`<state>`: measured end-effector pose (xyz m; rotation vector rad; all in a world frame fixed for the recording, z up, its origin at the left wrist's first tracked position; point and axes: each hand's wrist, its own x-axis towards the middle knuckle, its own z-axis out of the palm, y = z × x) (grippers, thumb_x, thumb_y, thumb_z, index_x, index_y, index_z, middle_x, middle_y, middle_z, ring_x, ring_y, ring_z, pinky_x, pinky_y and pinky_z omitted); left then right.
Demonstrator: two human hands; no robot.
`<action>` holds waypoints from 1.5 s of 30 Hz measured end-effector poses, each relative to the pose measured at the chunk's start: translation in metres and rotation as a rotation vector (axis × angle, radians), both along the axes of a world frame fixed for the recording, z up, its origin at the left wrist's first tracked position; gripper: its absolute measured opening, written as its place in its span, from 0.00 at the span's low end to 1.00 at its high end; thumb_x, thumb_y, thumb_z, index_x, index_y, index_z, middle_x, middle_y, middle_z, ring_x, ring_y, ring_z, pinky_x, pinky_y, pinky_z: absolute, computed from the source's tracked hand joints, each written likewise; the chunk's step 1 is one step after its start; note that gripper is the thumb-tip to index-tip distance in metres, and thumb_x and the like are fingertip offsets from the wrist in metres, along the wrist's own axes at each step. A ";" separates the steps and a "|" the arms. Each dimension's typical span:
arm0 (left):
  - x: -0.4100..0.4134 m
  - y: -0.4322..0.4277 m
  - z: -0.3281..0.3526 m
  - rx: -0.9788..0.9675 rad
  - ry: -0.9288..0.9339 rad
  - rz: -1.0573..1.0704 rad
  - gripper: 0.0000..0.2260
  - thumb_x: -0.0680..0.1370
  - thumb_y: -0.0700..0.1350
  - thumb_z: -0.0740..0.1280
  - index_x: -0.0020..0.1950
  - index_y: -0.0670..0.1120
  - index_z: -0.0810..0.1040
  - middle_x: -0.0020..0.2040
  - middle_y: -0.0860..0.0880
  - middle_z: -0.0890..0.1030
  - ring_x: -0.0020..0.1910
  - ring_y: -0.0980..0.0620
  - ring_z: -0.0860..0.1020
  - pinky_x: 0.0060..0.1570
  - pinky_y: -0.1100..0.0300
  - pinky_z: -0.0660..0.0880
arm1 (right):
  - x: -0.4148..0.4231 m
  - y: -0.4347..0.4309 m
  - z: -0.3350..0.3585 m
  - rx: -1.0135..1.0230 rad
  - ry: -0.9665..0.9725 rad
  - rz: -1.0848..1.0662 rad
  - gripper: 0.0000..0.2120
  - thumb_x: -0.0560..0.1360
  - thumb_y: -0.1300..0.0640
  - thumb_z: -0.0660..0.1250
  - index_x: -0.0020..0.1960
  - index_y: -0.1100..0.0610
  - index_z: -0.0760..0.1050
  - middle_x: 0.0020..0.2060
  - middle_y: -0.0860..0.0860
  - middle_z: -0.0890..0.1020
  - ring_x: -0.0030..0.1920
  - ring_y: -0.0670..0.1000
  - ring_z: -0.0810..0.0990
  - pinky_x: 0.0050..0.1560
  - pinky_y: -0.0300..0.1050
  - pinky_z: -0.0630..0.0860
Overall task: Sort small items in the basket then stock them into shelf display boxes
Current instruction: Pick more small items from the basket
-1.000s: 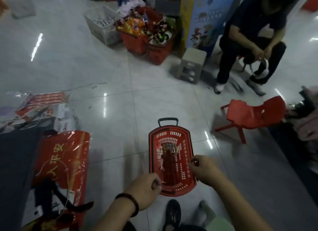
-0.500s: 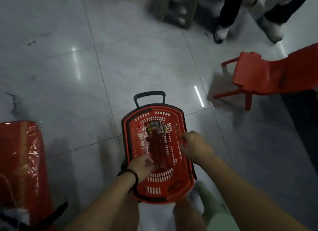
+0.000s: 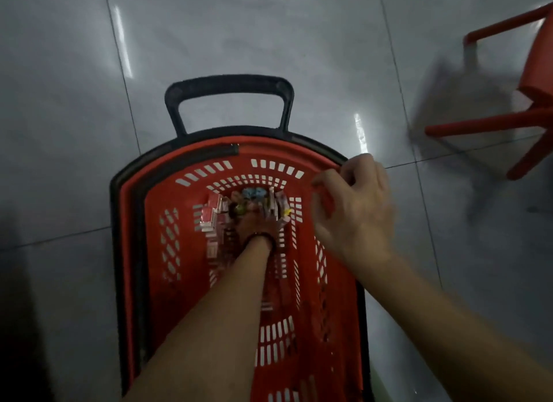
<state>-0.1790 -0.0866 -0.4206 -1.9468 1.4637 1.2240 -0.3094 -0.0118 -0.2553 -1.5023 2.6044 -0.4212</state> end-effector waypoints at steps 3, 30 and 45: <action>-0.016 0.016 -0.034 -0.093 -0.018 0.302 0.24 0.80 0.57 0.69 0.71 0.43 0.78 0.71 0.40 0.79 0.71 0.39 0.75 0.69 0.49 0.71 | 0.000 0.004 -0.006 -0.043 -0.024 -0.002 0.08 0.75 0.55 0.75 0.53 0.55 0.82 0.48 0.54 0.72 0.49 0.54 0.71 0.40 0.42 0.65; -0.003 0.018 -0.041 0.028 0.129 -0.173 0.21 0.90 0.43 0.49 0.83 0.40 0.56 0.82 0.40 0.63 0.77 0.38 0.68 0.70 0.47 0.70 | 0.001 0.004 -0.011 -0.022 0.000 -0.016 0.05 0.76 0.56 0.74 0.50 0.55 0.81 0.49 0.54 0.72 0.50 0.54 0.70 0.38 0.45 0.68; 0.132 0.016 0.361 0.557 0.793 0.519 0.11 0.87 0.44 0.61 0.67 0.49 0.78 0.53 0.43 0.86 0.48 0.44 0.84 0.50 0.50 0.81 | 0.096 0.003 0.219 0.246 -1.065 -0.403 0.06 0.84 0.53 0.69 0.59 0.48 0.82 0.51 0.42 0.85 0.55 0.46 0.84 0.51 0.34 0.78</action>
